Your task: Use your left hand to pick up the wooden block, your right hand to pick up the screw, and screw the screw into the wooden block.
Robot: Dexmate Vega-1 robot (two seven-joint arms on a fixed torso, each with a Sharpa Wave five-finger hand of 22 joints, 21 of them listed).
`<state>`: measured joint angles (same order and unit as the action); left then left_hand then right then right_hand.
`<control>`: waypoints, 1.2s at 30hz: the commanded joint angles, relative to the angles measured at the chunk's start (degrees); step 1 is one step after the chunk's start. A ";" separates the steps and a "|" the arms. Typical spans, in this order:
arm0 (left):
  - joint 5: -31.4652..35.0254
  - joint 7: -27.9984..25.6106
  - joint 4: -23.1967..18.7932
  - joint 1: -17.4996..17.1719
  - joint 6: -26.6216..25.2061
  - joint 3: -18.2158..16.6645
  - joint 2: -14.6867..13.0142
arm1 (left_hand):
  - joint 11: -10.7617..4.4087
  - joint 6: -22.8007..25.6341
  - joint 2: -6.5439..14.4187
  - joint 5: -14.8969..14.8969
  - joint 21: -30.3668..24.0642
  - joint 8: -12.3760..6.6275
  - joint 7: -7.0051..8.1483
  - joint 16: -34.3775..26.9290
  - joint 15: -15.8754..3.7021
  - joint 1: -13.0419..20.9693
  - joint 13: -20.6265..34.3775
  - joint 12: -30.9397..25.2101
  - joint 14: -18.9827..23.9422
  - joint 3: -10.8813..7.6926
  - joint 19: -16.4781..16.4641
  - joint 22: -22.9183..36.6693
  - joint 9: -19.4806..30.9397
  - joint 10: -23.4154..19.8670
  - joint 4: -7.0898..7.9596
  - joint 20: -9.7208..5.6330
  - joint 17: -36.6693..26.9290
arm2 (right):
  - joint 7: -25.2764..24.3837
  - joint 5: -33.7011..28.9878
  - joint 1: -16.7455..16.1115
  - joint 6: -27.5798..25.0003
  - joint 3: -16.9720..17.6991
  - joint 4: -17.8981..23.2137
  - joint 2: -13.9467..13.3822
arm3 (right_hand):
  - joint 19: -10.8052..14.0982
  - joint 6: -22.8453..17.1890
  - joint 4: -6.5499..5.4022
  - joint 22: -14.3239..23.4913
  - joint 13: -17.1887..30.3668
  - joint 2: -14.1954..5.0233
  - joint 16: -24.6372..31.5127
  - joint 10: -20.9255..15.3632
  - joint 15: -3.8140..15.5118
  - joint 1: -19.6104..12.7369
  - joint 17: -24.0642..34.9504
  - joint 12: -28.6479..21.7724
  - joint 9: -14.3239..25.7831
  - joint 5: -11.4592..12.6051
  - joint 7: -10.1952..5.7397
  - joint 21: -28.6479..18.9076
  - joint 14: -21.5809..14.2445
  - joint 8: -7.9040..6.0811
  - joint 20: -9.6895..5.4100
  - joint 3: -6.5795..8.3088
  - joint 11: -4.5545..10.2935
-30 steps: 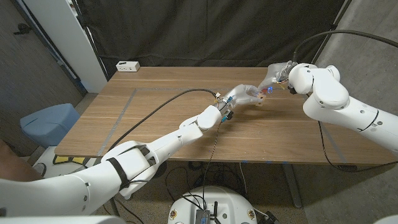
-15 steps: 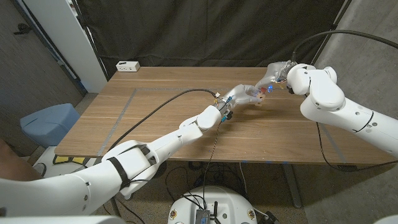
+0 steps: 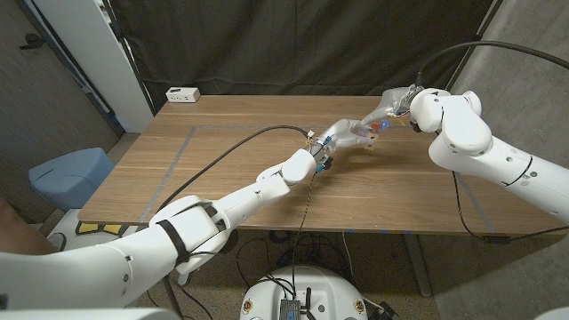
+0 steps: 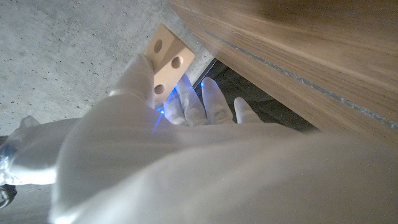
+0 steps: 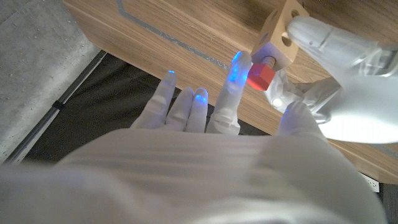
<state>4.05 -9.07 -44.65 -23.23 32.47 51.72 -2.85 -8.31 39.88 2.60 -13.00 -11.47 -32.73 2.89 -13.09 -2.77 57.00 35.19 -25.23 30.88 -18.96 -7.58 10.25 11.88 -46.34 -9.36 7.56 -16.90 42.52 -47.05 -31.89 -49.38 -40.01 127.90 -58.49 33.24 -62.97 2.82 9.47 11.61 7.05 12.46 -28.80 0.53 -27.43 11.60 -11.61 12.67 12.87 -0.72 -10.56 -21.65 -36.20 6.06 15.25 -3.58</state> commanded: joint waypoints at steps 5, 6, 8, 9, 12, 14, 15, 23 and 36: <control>-0.54 0.21 3.67 1.56 1.72 0.35 1.22 | -4.12 9.40 1.40 -0.73 -0.04 -0.41 3.64 0.26 -5.30 1.00 0.69 -2.43 -0.23 -0.80 -0.09 0.10 0.14 -3.86 0.80 0.07 -0.19 | 4.23 -1.17 1.31 0.18 0.01 -0.86 0.46 | -0.86 4.32 -0.21 0.14 0.19 0.05 -0.62 1.46 -1.28 1.01 -0.06 0.47 1.02 0.96 0.59 0.20 0.82 1.09 0.30 -0.83 -0.57; -0.55 0.20 3.78 1.61 1.77 0.37 1.25 | -4.12 9.41 1.44 -0.74 -0.03 -0.41 3.62 0.26 -5.28 0.97 0.69 -2.44 -0.26 -0.80 -0.07 0.10 0.15 -3.88 0.83 0.10 -0.21 | 4.89 -1.29 1.58 0.26 -0.13 -0.92 0.40 | -0.91 4.65 -0.22 0.14 0.20 0.04 -0.64 1.63 -1.34 1.07 -0.06 0.52 1.06 1.01 0.60 0.20 0.85 1.19 0.35 -0.86 -0.76; -0.60 0.17 4.07 1.70 1.92 0.39 1.35 | -4.13 9.62 1.42 -0.80 -0.03 -0.50 3.45 0.23 -5.35 1.03 0.66 -2.44 -0.23 -0.77 -0.07 0.10 0.16 -3.92 0.77 0.06 -0.22 | 5.44 -0.90 1.68 0.49 0.10 -0.97 0.34 | -1.31 6.16 -0.23 0.13 0.24 0.14 -0.94 2.53 -1.82 1.34 -0.10 0.76 1.41 1.22 0.74 0.26 1.54 1.52 0.56 -1.10 -0.85; -0.60 0.12 4.12 1.72 1.95 0.40 1.38 | -4.12 9.66 1.34 -0.81 -0.04 -0.51 3.48 0.22 -5.32 1.03 0.64 -2.44 -0.17 -0.74 -0.09 0.10 0.16 -3.94 0.74 0.05 -0.20 | 5.90 -1.05 1.86 0.47 -0.02 -1.03 0.34 | -1.50 7.10 -0.23 0.13 0.26 0.14 -1.01 2.96 -1.97 1.46 -0.12 0.84 1.61 1.35 0.86 0.27 1.73 1.74 0.76 -1.20 -1.20; -0.66 0.07 4.36 1.79 2.08 0.43 1.46 | -4.15 9.68 1.33 -0.86 -0.05 -0.52 3.52 0.20 -5.36 0.96 0.64 -2.49 -0.16 -0.69 -0.12 0.10 0.17 -4.04 0.76 0.02 -0.22 | 6.43 -0.57 1.88 0.72 0.31 -1.06 0.24 | -1.89 9.95 -0.14 0.12 0.33 -0.07 -1.21 4.19 -2.78 1.54 -0.18 0.97 1.90 1.75 1.37 0.23 2.41 2.60 1.24 -1.32 -1.52; -0.66 0.03 4.44 1.81 2.13 0.47 1.47 | -4.18 9.64 1.46 -0.92 -0.05 -0.50 3.53 0.20 -5.33 1.02 0.68 -2.48 -0.21 -0.73 -0.10 0.10 0.17 -3.96 0.76 0.08 -0.25 | 6.43 -0.21 1.75 0.96 0.58 -1.00 0.07 | -1.96 11.58 0.01 0.11 0.36 -0.27 -1.33 5.25 -3.37 1.36 -0.24 1.14 2.01 1.96 1.76 0.18 2.86 3.14 1.32 -1.30 -1.69; -0.68 0.03 4.45 1.81 2.14 0.47 1.47 | -4.18 9.51 1.42 -0.96 -0.06 -0.44 3.54 0.20 -5.31 1.02 0.72 -2.47 -0.19 -0.72 -0.12 0.10 0.18 -3.87 0.74 0.07 -0.23 | 6.36 0.16 1.63 1.16 0.82 -0.93 -0.06 | -2.02 12.67 0.14 0.11 0.38 -0.37 -1.37 5.79 -3.51 1.20 -0.28 1.19 2.04 2.09 1.91 0.16 3.06 3.53 1.50 -1.27 -1.99; -0.62 -0.04 3.67 1.49 1.81 0.52 1.14 | -4.14 8.70 1.76 -1.24 -0.01 -0.12 3.44 0.29 -5.19 0.87 0.87 -2.27 -0.35 -0.82 0.02 0.10 0.22 -3.10 0.89 0.28 -0.24 | 5.23 3.63 0.50 1.92 2.75 -0.21 -1.14 | -2.49 19.56 1.72 0.09 0.52 -1.91 -1.56 8.75 -4.98 -1.45 -0.49 1.14 1.77 2.74 2.99 0.13 4.77 6.37 2.16 -0.25 -3.44; -0.41 -0.08 1.59 0.68 0.84 0.42 0.38 | -4.10 8.19 2.05 -1.70 -0.03 0.07 3.33 0.50 -4.95 0.66 1.10 -2.11 -0.54 -1.02 0.01 0.10 0.28 -2.29 0.99 0.46 -0.11 | 2.21 10.34 -0.54 3.64 5.14 0.64 -3.38 | -3.31 24.26 5.18 0.08 0.61 -3.07 -1.78 12.81 -6.51 -6.90 -0.67 1.20 1.38 0.44 3.35 0.13 7.30 8.56 2.74 2.21 -4.96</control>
<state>3.45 -9.06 -41.75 -21.96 34.18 52.18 -1.98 -8.98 39.87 2.62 -14.35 -11.47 -32.74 2.90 -12.64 -2.99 56.99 35.19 -25.22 30.67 -18.96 -7.58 10.24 11.88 -45.57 -9.36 7.56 -16.88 46.71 -41.56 -31.62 -47.15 -36.71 127.92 -60.20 30.17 -39.46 7.43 9.46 12.14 4.19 10.96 -16.69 -5.82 -33.21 10.92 -10.57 13.83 13.74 2.53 -10.57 -14.90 -28.12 8.51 17.17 -8.67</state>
